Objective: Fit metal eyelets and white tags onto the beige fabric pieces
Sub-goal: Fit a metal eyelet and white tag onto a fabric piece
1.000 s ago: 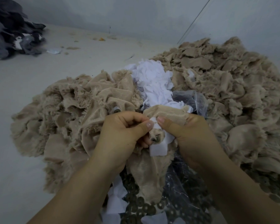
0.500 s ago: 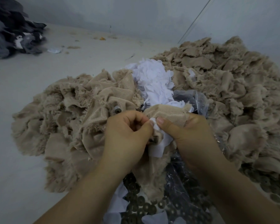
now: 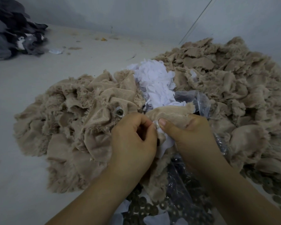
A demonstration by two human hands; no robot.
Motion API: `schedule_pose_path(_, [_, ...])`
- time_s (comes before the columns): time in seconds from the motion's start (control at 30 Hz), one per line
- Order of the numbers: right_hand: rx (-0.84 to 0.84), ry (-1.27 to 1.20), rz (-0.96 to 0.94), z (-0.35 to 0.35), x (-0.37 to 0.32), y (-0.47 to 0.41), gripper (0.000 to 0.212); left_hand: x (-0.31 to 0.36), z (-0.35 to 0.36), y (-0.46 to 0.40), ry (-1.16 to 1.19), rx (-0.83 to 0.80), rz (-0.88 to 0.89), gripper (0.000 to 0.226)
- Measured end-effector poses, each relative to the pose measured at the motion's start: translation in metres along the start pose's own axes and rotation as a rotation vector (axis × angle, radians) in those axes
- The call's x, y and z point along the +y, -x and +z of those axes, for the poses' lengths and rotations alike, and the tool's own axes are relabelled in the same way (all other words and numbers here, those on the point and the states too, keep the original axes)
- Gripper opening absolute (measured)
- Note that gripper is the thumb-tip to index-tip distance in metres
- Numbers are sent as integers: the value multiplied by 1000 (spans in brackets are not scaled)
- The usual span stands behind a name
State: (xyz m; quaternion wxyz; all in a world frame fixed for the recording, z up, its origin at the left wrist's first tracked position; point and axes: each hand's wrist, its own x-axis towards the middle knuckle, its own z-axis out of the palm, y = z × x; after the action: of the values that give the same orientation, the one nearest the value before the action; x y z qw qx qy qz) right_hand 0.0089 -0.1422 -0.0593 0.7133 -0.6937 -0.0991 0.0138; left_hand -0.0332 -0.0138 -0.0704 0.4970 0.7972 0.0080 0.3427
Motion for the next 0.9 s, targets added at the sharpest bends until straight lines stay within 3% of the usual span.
schedule_pose_path(0.13, [-13,-102,63,2,0,1,12,2,0,0,-71,47,183,18])
schedule_pose_path(0.4, [-4,-41,51,-1,-3,-2,10,-4,2,-2,-136,19,188,8])
schedule_pose_path(0.63, [-76,-101,78,-1,-3,-2,16,-4,-5,-7,-54,-77,74,18])
schedule_pose_path(0.9, [-135,-202,338,-8,-5,-8,16,-1,-10,-14,124,-167,-53,21])
